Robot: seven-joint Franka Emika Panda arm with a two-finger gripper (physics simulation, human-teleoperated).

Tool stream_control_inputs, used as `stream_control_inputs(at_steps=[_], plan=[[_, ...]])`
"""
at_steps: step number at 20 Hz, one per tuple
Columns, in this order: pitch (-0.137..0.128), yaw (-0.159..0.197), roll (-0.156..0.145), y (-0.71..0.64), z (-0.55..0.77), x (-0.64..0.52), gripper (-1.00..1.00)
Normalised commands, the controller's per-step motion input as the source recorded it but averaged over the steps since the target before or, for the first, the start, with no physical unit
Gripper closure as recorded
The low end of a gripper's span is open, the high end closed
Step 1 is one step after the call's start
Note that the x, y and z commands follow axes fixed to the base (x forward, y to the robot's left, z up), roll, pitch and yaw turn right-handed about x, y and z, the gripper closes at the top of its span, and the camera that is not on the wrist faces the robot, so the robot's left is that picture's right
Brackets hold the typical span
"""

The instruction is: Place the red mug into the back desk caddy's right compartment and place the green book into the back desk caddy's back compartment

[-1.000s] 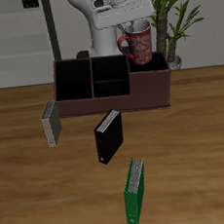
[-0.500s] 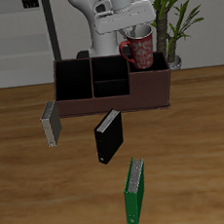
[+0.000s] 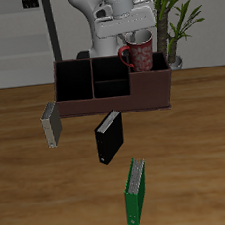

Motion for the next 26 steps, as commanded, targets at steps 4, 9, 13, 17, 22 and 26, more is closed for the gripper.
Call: stream_control_inputs(at_steps=[4,9,13,17,22,26], plan=[[0.039,-0.02,0.0,-0.02,-0.17,-0.04,1.0],[0.015,0.027,0.035,0.14,-0.13,-0.1,1.0],[0.042,0.052,0.028,0.19,-0.21,0.01,1.0],[0.034,0.016,0.011,0.05,-0.13,0.04,1.0],[0.038,0.032,0.013,0.05,-0.18,0.0,1.0],[0.029,0.004,0.012,0.01,-0.12,-0.01,1.0]])
